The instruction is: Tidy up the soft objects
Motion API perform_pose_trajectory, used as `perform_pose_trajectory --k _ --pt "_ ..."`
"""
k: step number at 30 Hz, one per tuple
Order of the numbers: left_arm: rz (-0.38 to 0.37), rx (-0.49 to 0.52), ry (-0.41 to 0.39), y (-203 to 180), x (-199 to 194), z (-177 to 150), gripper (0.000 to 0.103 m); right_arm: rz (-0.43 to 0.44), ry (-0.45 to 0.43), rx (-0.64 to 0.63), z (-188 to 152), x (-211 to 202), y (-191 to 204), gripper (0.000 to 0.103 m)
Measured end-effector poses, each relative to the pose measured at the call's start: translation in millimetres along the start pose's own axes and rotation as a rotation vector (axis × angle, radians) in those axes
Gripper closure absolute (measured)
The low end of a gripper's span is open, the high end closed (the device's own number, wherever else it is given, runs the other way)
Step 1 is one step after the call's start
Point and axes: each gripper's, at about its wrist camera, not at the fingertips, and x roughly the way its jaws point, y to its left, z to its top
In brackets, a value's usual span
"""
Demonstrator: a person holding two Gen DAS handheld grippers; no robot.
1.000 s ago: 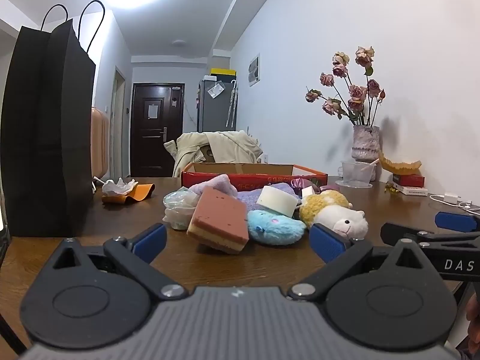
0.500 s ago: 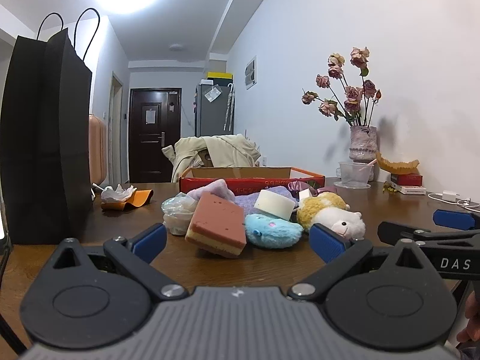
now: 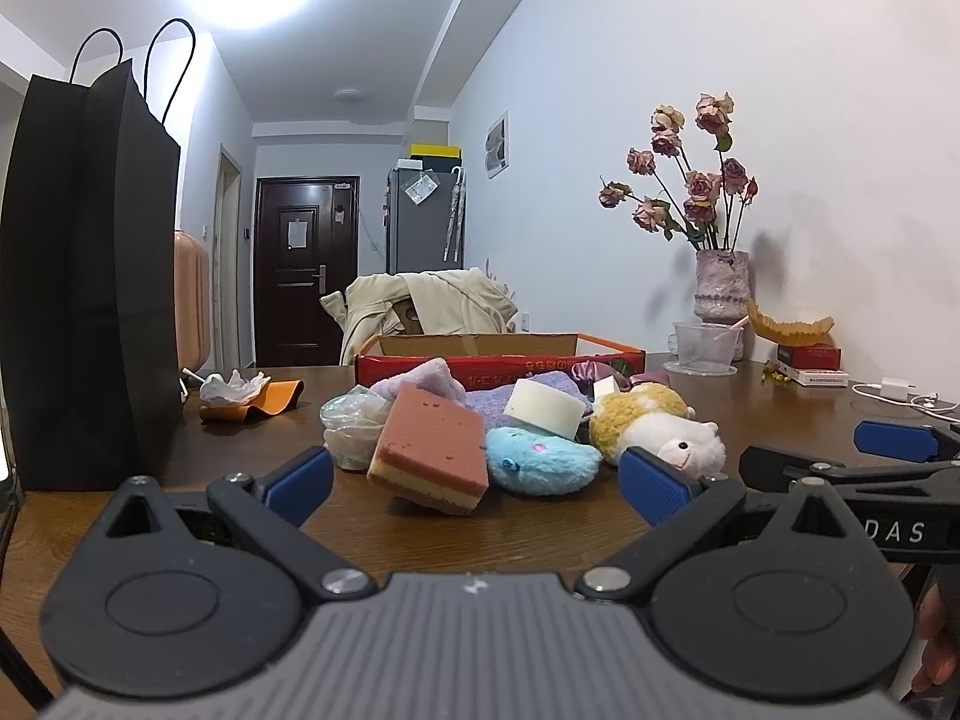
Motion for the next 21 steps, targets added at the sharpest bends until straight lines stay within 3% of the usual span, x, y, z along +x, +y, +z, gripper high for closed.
perform_pose_trajectory --k 21 --pt "0.001 -0.001 -0.001 0.2 -0.7 0.2 0.0 -0.004 0.008 0.002 -1.1 0.9 -0.8 0.0"
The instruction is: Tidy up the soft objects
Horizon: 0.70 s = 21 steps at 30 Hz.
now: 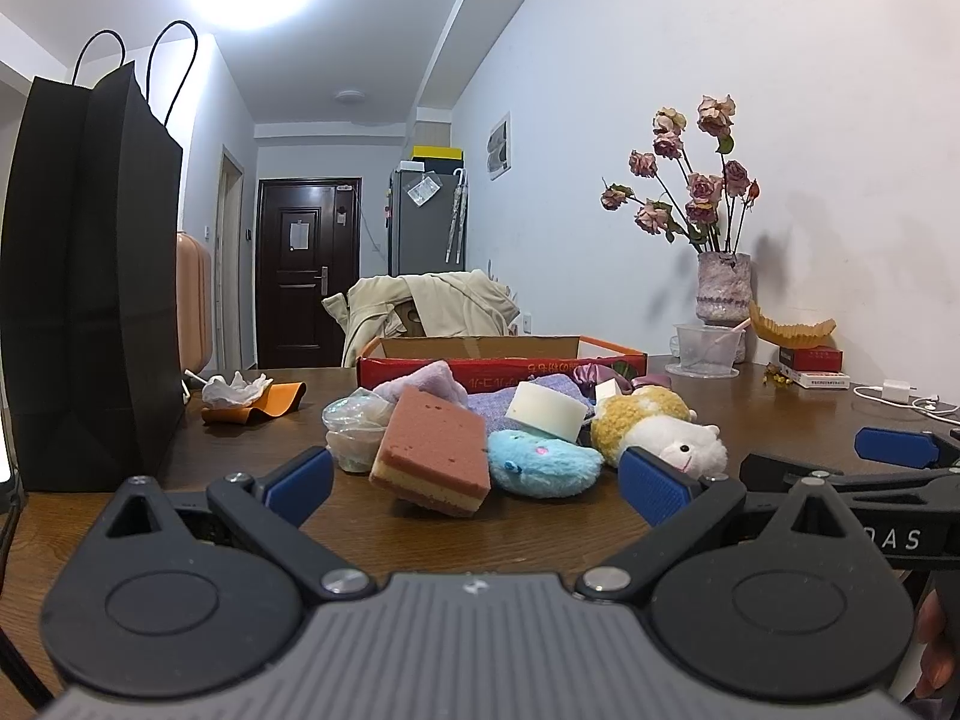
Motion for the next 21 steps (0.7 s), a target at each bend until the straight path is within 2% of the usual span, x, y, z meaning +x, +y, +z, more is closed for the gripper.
perform_pose_trajectory --k 21 --pt "-0.002 0.002 0.001 0.0 -0.5 0.0 0.0 -0.001 0.007 -0.002 -1.0 3.2 0.5 0.0"
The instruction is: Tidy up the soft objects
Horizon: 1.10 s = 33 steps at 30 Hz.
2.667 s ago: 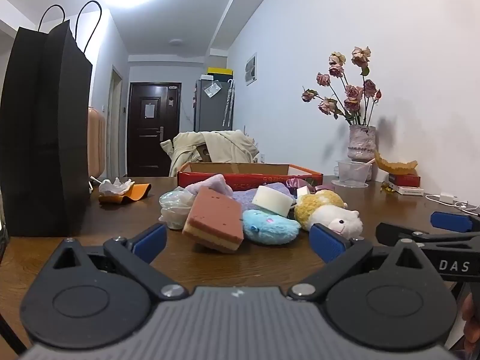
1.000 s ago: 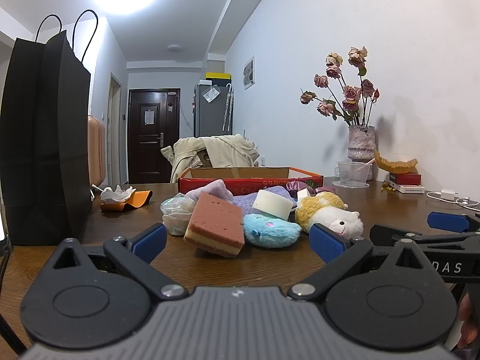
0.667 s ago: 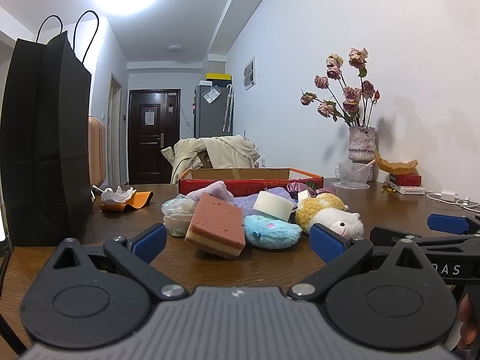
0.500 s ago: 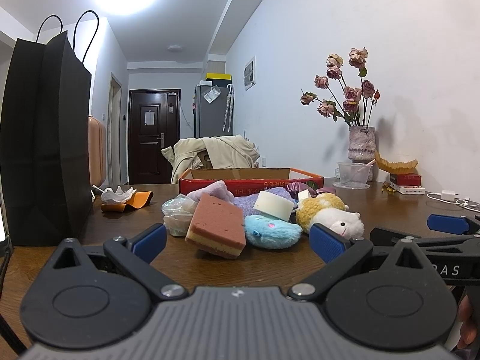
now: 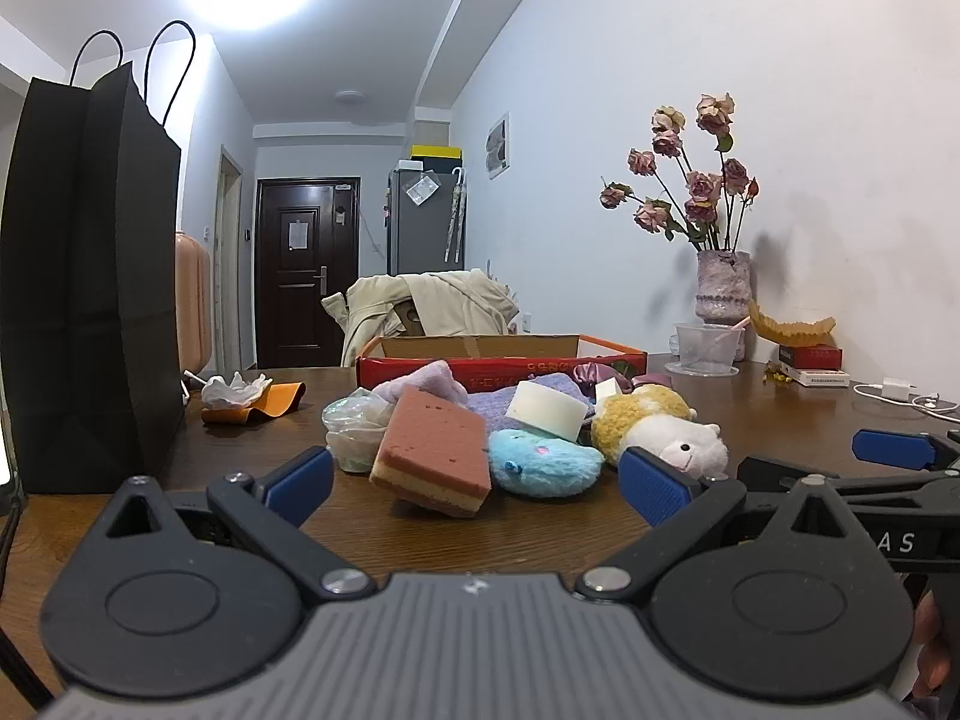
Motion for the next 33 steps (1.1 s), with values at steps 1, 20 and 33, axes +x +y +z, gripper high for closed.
perform_pose_trajectory --k 1,20,33 --pt "0.0 0.0 0.0 0.3 -0.3 0.3 0.0 -0.001 0.001 0.0 -0.2 0.4 -0.1 0.0" --pt "-0.051 -0.025 0.095 0.1 36.6 26.4 0.0 0.031 0.034 0.004 19.9 35.5 -16.4 0.0" --pt "-0.046 -0.075 0.196 -11.4 124.0 58.1 0.005 0.23 0.33 -0.01 52.4 148.4 -42.1 0.044"
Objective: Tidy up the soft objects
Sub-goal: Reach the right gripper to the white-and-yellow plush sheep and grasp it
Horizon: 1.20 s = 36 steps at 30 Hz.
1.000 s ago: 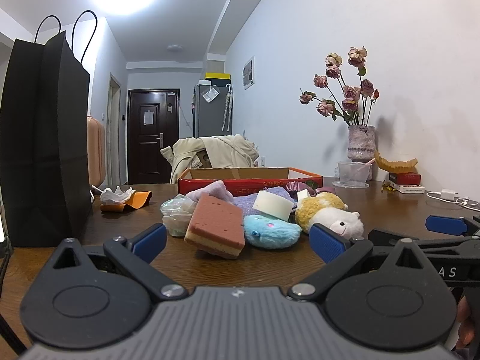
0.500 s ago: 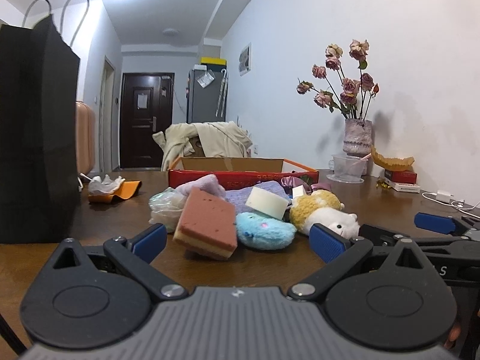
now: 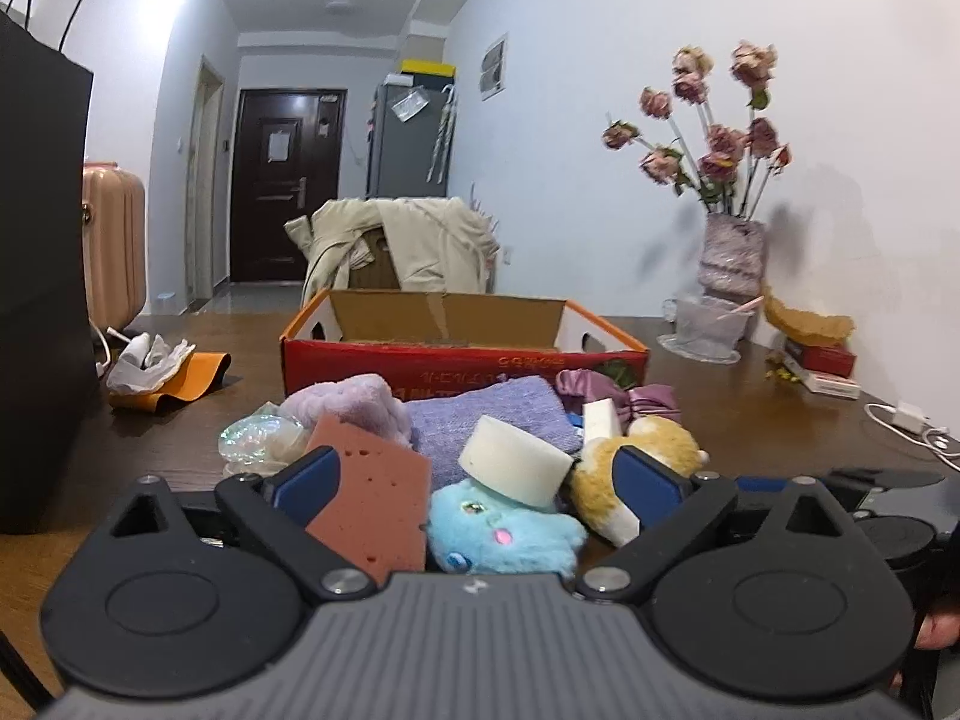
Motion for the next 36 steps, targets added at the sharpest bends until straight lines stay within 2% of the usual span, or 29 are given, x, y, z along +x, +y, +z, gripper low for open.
perform_pose_trajectory --k 1,2,4,6,8,9,12,14,16,18,20,22,23,26,28,30,32,33,36 --pt "-0.001 -0.006 0.008 -1.5 2.8 0.5 0.005 0.003 0.033 0.01 0.9 5.8 -2.4 0.052" --pt "-0.005 -0.009 0.017 -3.4 5.9 0.6 0.008 0.002 0.047 0.017 -0.2 7.2 -4.5 0.052" --pt "-0.03 0.001 0.038 -13.2 12.9 -0.2 0.01 -0.003 0.035 0.04 -3.8 1.1 -12.1 0.053" --pt "-0.059 0.018 0.057 -25.3 18.7 -2.5 0.013 -0.055 0.029 0.062 -10.0 -8.5 -20.1 0.053" --pt "-0.091 0.025 0.068 -38.2 23.4 -3.6 0.013 -0.086 0.033 0.094 -16.0 -17.7 -24.7 0.048" --pt "-0.097 0.026 0.071 -42.8 26.0 -4.0 0.013 -0.069 0.03 0.097 -18.4 -24.0 -23.3 0.046" --pt "-0.058 0.027 0.074 -49.3 32.3 -2.2 0.013 0.132 -0.055 0.085 -22.4 -52.6 -23.5 0.037" --pt "-0.054 0.01 0.075 -49.6 31.3 0.7 0.014 0.089 -0.125 0.105 -19.0 -71.7 -34.8 0.036" --pt "-0.101 -0.004 0.078 -51.6 26.1 2.2 0.013 0.047 -0.156 0.122 -13.9 -78.8 -53.6 0.033" --pt "-0.162 -0.004 0.109 -62.4 24.3 -0.3 0.013 0.046 -0.156 0.139 -9.3 -72.2 -75.5 0.03" --pt "-0.206 0.007 0.154 -77.2 28.2 -8.1 0.013 0.074 -0.118 0.156 -3.7 -57.9 -92.8 0.03" --pt "-0.195 0.032 0.182 -89.3 33.2 -17.2 0.018 0.137 -0.058 0.183 2.9 -33.5 -105.6 0.032" --pt "-0.184 0.038 0.195 -92.8 36.0 -20.6 0.027 0.165 -0.04 0.194 4.2 -23.8 -108.7 0.039" --pt "-0.08 0.022 0.213 -86.7 42.4 -24.0 0.037 0.187 0.057 0.239 4.2 -1.3 -113.0 0.055" --pt "0.004 -0.011 0.195 -74.0 39.8 -22.4 0.038 0.242 0.07 0.246 -1.6 -12.3 -108.4 0.057" --pt "0.029 -0.053 0.185 -63.7 36.0 -19.2 0.039 0.32 0.074 0.229 -10.2 -31.3 -98.0 0.057" --pt "0.031 -0.091 0.183 -60.8 35.2 -16.7 0.039 0.359 0.047 0.233 -13.1 -44.0 -92.5 0.057" --pt "0.018 -0.105 0.182 -61.3 35.0 -14.8 0.039 0.338 0.025 0.222 -12.6 -49.6 -91.0 0.055" --pt "-0.094 -0.117 0.183 -69.5 36.3 -8.2 0.033 0.282 0.014 0.215 -9.7 -45.0 -94.8 0.055"
